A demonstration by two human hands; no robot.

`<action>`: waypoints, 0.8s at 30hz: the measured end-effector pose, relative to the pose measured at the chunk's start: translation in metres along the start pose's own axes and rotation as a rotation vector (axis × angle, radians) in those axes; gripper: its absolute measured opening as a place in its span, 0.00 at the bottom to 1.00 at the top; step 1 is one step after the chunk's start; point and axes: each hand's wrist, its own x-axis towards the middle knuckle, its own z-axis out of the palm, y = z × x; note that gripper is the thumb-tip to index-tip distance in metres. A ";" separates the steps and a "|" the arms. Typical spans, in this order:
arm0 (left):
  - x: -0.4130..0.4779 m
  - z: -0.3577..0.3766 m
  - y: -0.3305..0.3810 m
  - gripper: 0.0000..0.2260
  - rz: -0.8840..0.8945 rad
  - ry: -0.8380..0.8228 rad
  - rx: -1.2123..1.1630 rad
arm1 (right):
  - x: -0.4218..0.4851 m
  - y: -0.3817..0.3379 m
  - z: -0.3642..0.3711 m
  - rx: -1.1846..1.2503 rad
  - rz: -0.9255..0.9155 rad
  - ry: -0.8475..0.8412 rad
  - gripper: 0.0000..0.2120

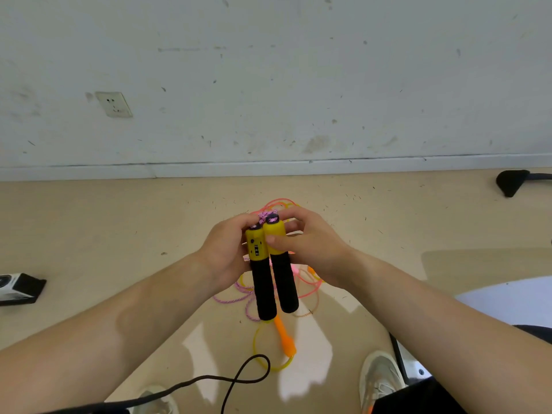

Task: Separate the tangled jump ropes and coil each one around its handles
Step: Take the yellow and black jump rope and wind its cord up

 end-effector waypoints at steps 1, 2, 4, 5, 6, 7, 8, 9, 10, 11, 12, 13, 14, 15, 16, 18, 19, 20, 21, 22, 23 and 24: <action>0.000 -0.001 0.001 0.11 -0.012 0.005 -0.014 | 0.001 0.001 0.001 -0.074 -0.027 0.009 0.16; 0.000 -0.002 0.001 0.14 -0.025 0.010 -0.021 | 0.001 0.003 0.001 -0.151 -0.055 0.013 0.17; 0.002 -0.006 0.002 0.21 -0.046 0.009 -0.003 | 0.001 0.004 0.002 -0.287 -0.104 0.016 0.17; 0.001 -0.006 0.003 0.21 -0.052 0.016 0.028 | -0.001 0.003 0.002 -0.365 -0.137 0.020 0.17; 0.001 -0.007 0.003 0.21 -0.058 0.020 0.059 | -0.002 0.002 0.002 -0.459 -0.177 0.032 0.16; 0.002 -0.008 0.002 0.21 -0.061 0.016 0.087 | -0.003 0.002 0.003 -0.553 -0.215 0.045 0.16; 0.004 -0.009 0.002 0.21 -0.063 0.006 0.105 | -0.004 0.001 0.003 -0.630 -0.242 0.056 0.16; 0.005 -0.009 0.001 0.19 -0.054 0.001 0.126 | -0.005 0.000 0.004 -0.681 -0.261 0.063 0.15; 0.005 -0.008 0.001 0.16 -0.046 -0.014 0.145 | -0.007 -0.001 0.005 -0.713 -0.279 0.068 0.14; 0.005 -0.007 0.000 0.16 -0.036 -0.031 0.164 | -0.007 -0.001 0.007 -0.744 -0.294 0.075 0.14; 0.005 -0.005 0.000 0.17 -0.030 -0.046 0.183 | -0.008 -0.001 0.008 -0.790 -0.308 0.083 0.13; 0.005 -0.003 -0.001 0.17 -0.011 -0.048 0.205 | -0.009 -0.002 0.009 -0.852 -0.324 0.094 0.13; 0.004 -0.001 -0.001 0.16 0.011 -0.045 0.219 | -0.010 -0.002 0.010 -0.925 -0.339 0.105 0.13; 0.003 0.000 -0.002 0.14 0.037 -0.034 0.224 | -0.011 -0.002 0.010 -1.000 -0.353 0.113 0.14; 0.002 0.001 -0.003 0.11 0.053 -0.016 0.218 | -0.011 -0.002 0.011 -1.062 -0.364 0.115 0.15; 0.002 0.002 -0.003 0.07 0.067 0.025 0.203 | -0.011 -0.001 0.013 -1.121 -0.373 0.094 0.17; 0.003 0.001 -0.003 0.05 0.071 0.045 0.201 | -0.011 -0.001 0.013 -1.111 -0.371 0.070 0.17; 0.003 0.002 -0.002 0.04 0.074 0.067 0.197 | -0.011 -0.001 0.014 -1.088 -0.377 0.045 0.16; 0.003 0.001 -0.001 0.03 0.084 0.091 0.192 | -0.011 -0.001 0.015 -1.056 -0.381 0.016 0.15; 0.003 0.001 0.000 0.03 0.099 0.113 0.187 | -0.012 0.000 0.015 -1.005 -0.385 -0.011 0.14; 0.004 -0.001 0.001 0.04 0.123 0.128 0.197 | -0.012 0.000 0.015 -0.924 -0.378 -0.024 0.12; 0.004 -0.002 0.001 0.06 0.148 0.134 0.221 | -0.013 0.000 0.015 -0.818 -0.350 -0.015 0.12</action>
